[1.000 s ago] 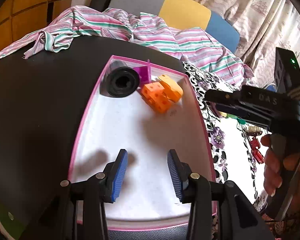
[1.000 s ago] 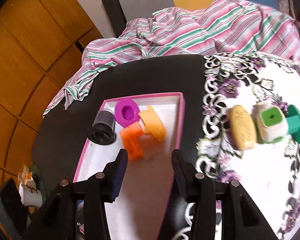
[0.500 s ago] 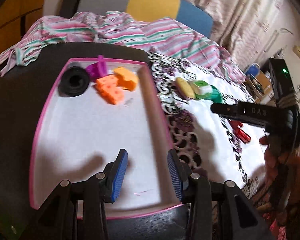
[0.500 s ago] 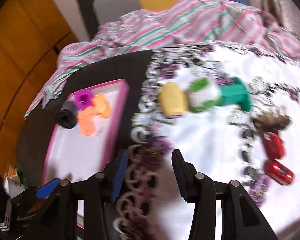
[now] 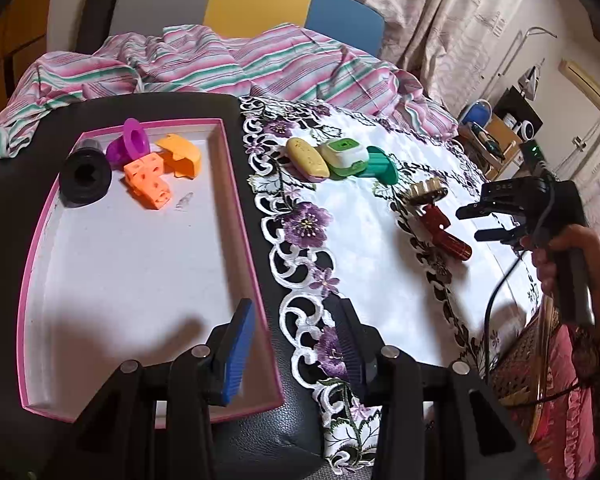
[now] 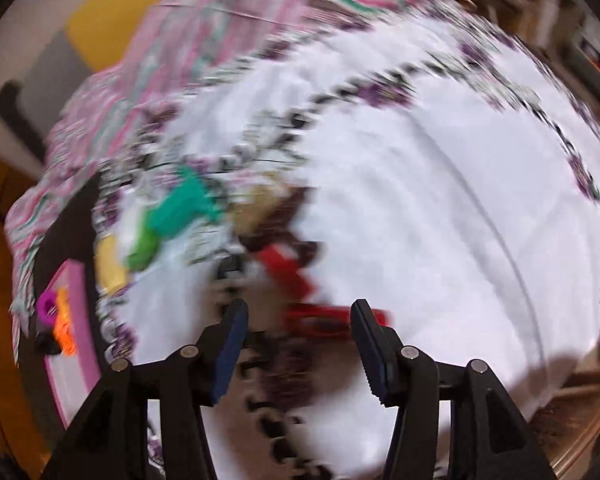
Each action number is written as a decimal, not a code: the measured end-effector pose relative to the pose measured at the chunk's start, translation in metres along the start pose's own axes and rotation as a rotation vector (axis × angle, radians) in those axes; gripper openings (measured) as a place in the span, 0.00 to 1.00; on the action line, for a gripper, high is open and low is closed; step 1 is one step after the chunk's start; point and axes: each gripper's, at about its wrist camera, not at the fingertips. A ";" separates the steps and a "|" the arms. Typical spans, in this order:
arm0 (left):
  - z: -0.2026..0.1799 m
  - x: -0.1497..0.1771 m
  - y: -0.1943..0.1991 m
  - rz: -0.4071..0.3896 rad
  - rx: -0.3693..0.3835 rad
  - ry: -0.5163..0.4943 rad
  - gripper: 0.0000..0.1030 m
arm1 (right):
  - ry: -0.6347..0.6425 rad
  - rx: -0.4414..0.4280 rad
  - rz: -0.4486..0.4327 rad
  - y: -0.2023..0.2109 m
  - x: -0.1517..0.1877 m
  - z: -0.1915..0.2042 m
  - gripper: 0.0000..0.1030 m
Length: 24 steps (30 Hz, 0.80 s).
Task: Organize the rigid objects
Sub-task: 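Move the right tool back toward the remaining objects on the tablecloth, then grasp the red lipstick tube with the left tool while the right tool grasps the red puzzle piece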
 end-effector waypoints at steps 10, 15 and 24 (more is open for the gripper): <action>0.004 0.002 0.000 0.003 -0.011 0.023 0.40 | -0.136 -0.168 0.141 -0.036 0.008 -0.014 0.41; -0.001 0.000 0.000 0.009 -0.012 0.013 0.40 | -0.026 -0.337 0.202 -0.041 0.030 0.028 0.41; -0.013 -0.004 -0.006 0.019 0.010 0.014 0.41 | 0.121 -0.157 -0.107 0.003 0.014 0.030 0.41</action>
Point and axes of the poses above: each gripper's, at about its wrist camera, not at the fingertips, and y roughly against the way its jaws point, z to its left, x to its underside, and after that the axes turned 5 degrees about -y, right-handed
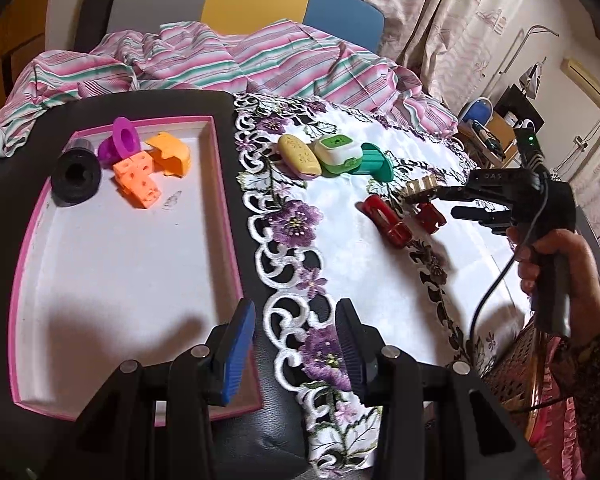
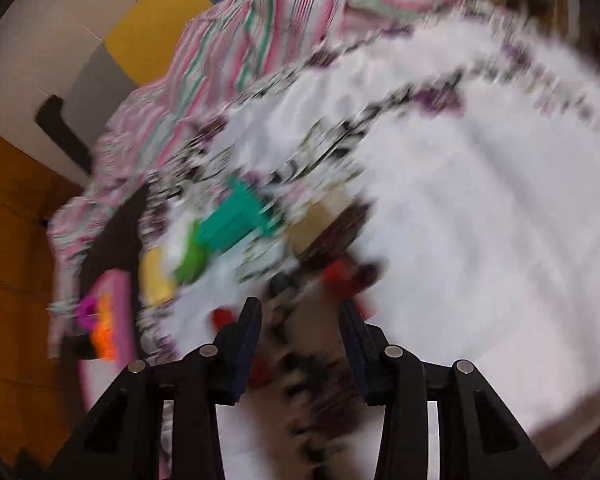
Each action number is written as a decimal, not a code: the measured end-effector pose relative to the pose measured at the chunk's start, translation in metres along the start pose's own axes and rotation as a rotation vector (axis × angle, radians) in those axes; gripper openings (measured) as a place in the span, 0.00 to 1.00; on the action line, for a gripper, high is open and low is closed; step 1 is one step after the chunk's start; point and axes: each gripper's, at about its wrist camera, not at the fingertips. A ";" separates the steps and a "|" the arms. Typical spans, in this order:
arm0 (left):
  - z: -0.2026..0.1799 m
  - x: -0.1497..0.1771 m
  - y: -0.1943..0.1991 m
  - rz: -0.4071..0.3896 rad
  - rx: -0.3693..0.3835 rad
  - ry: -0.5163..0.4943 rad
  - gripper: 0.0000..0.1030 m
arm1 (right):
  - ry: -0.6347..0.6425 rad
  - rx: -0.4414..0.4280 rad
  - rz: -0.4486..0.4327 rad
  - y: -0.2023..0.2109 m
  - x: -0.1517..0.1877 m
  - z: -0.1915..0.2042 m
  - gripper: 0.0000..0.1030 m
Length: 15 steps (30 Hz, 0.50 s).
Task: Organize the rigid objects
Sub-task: 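Grasp the red lipstick tube with the left tool while the right tool grasps the red puzzle piece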
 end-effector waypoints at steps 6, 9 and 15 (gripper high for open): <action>-0.014 -0.001 -0.005 0.011 0.008 -0.028 0.41 | -0.026 -0.006 0.032 -0.022 -0.007 -0.008 0.33; -0.014 -0.002 -0.005 0.010 0.001 -0.030 0.41 | -0.043 -0.103 0.048 -0.031 -0.005 -0.006 0.32; -0.011 -0.005 -0.010 0.016 0.000 -0.002 0.41 | -0.037 -0.132 0.059 -0.035 -0.001 0.000 0.32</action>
Point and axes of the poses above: each gripper's, at about its wrist camera, not at the fingertips, and y roughly against the way its jaws point, z to its left, x to its underside, and after that the axes turned 5 degrees about -y, right-handed
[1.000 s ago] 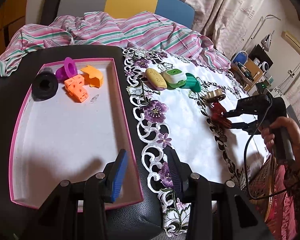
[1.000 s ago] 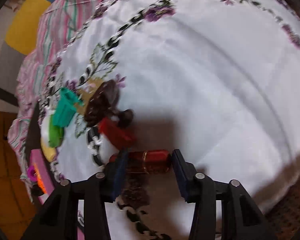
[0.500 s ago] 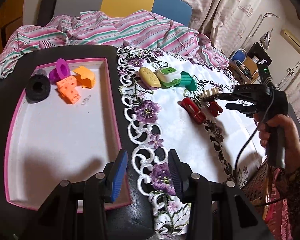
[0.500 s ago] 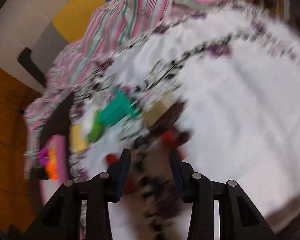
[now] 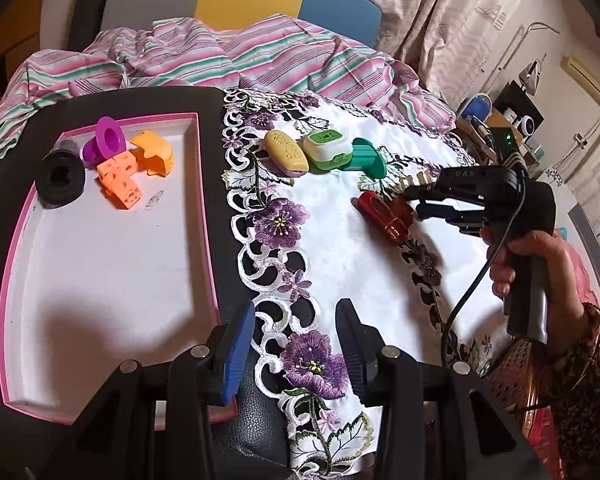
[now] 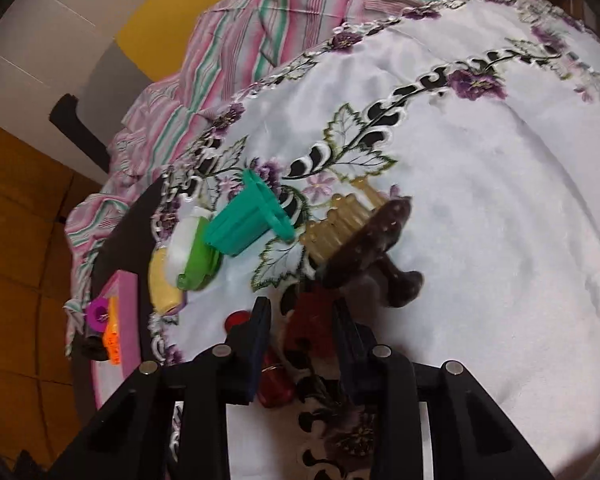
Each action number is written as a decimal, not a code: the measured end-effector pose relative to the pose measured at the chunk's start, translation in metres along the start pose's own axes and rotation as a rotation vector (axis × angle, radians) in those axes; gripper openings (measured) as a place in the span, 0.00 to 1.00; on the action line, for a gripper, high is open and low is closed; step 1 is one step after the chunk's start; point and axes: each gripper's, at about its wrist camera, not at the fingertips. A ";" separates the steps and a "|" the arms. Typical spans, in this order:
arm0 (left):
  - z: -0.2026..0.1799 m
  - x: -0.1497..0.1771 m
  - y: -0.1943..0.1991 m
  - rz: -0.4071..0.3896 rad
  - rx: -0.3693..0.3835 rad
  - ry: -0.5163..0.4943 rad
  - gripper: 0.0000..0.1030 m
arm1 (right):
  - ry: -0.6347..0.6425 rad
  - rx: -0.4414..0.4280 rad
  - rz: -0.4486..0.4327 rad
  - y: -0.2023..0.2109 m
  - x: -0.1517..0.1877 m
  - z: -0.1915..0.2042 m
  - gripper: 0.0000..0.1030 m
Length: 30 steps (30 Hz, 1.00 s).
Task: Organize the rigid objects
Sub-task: 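Grasp the red lipstick tube with the left tool while the right tool grasps the red puzzle piece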
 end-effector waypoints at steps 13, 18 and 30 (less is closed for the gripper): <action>-0.022 -0.013 -0.017 0.021 0.002 -0.043 0.41 | 0.261 0.268 0.040 -0.034 0.009 0.036 0.39; -0.030 -0.021 -0.025 0.032 0.012 -0.053 0.41 | 0.201 0.205 0.022 -0.028 0.003 0.022 0.34; -0.059 -0.066 -0.069 0.099 0.078 -0.008 0.44 | -0.082 0.052 -0.007 -0.002 -0.008 -0.024 0.32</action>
Point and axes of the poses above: each gripper's, at about its wrist camera, not at the fingertips, and y roughly against the way its jaws point, z to its left, x to its underside, and after that the axes turned 5 degrees about -y, right-handed
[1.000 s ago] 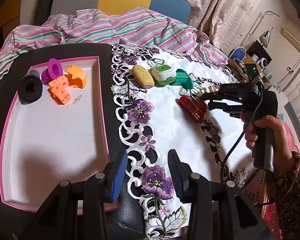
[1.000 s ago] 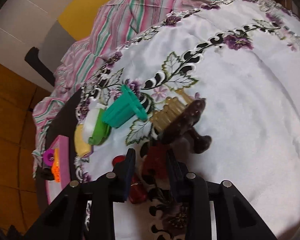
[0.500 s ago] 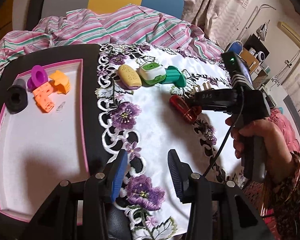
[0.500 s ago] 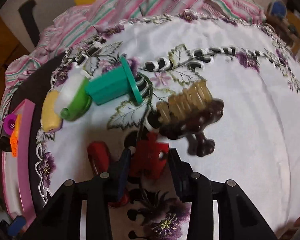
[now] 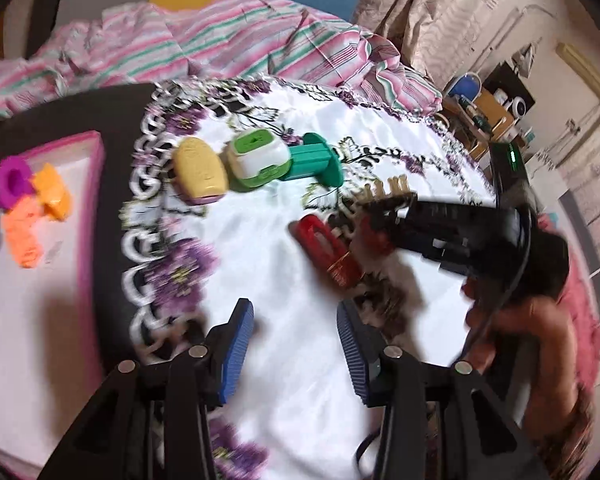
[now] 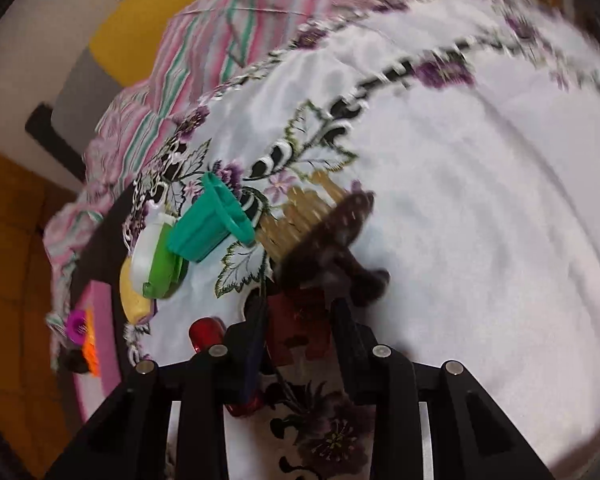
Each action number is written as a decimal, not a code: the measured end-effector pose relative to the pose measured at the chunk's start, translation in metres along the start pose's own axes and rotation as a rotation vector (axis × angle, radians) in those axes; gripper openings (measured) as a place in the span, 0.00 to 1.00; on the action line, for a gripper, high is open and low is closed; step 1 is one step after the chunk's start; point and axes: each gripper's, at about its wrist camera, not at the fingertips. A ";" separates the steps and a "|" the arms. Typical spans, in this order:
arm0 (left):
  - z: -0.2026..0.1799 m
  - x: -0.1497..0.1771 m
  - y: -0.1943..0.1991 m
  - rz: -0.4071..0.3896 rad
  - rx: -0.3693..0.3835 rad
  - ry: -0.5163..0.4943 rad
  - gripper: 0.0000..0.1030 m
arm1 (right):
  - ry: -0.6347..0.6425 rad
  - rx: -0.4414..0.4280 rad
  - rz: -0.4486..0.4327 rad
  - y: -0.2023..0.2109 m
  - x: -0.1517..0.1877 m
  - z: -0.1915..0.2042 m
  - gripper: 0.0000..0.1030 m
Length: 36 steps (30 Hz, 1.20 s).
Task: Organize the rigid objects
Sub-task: 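Grasp the red lipstick tube with the left tool while the right tool grasps the red puzzle piece, then carry the red lipstick tube into the tray and open the left tool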
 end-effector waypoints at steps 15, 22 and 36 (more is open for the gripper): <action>-0.010 -0.037 -0.087 0.124 0.091 0.141 0.49 | -0.029 0.084 -0.054 0.006 -0.004 -0.009 0.32; -0.019 -0.041 -0.092 0.099 0.055 0.051 0.49 | -0.053 0.080 -0.052 0.006 -0.005 -0.013 0.32; -0.009 -0.026 -0.076 0.069 -0.056 -0.073 0.28 | 0.004 0.083 -0.038 0.002 -0.001 -0.002 0.32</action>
Point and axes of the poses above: each gripper's, at about its wrist camera, not at the fingertips, and y roughly against the way its jaws point, z to its left, x to its underside, and after that the axes turned 5 degrees about -y, right-handed
